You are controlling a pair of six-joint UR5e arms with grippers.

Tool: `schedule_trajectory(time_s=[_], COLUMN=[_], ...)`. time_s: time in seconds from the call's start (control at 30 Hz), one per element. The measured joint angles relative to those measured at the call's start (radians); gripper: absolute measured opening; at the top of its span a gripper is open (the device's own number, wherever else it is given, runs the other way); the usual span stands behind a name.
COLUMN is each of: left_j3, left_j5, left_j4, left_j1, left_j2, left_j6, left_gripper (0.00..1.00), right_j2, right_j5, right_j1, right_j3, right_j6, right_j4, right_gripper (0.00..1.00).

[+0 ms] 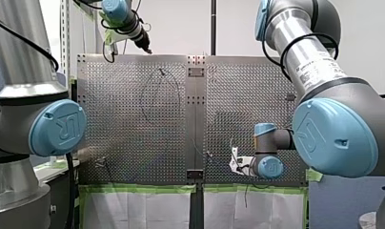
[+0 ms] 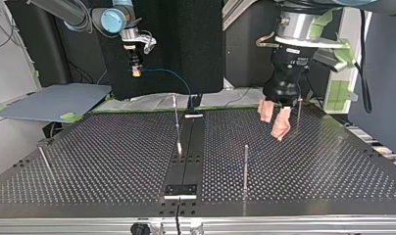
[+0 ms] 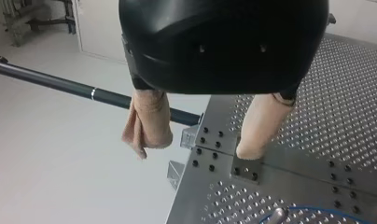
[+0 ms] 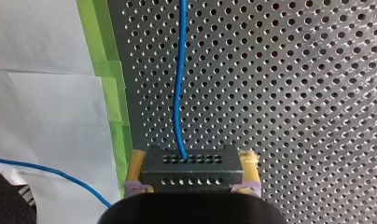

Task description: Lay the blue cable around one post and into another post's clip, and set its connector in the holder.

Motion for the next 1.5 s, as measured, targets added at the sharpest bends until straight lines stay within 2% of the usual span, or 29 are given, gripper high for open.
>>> schedule_trajectory(time_s=[0.17,0.37,0.5,0.83,1.5], left_j3=[-0.026,-0.079,-0.106,-0.112,-0.112], left_j5=[-0.012,-0.014,-0.014,-0.038,-0.041], left_j4=[0.003,0.045,0.070,0.071,0.065], left_j1=[0.003,0.010,0.015,0.024,0.039], left_j2=[0.000,-0.003,-0.013,-0.017,-0.017], left_j6=[-0.019,-0.047,-0.045,-0.028,-0.030], left_gripper=[1.00,1.00,1.00,1.00,1.00], right_j2=[0.000,0.000,0.000,0.000,0.000], right_j5=[-0.001,-0.001,-0.001,-0.001,-0.001], right_j1=[0.001,0.003,0.004,0.004,0.004], right_j3=[0.000,0.000,0.000,0.000,0.000], right_j6=[-0.001,-0.006,-0.007,-0.008,-0.008], right_j4=[0.004,0.013,0.014,0.011,0.012], right_gripper=[0.00,0.00,0.00,0.00,0.00])
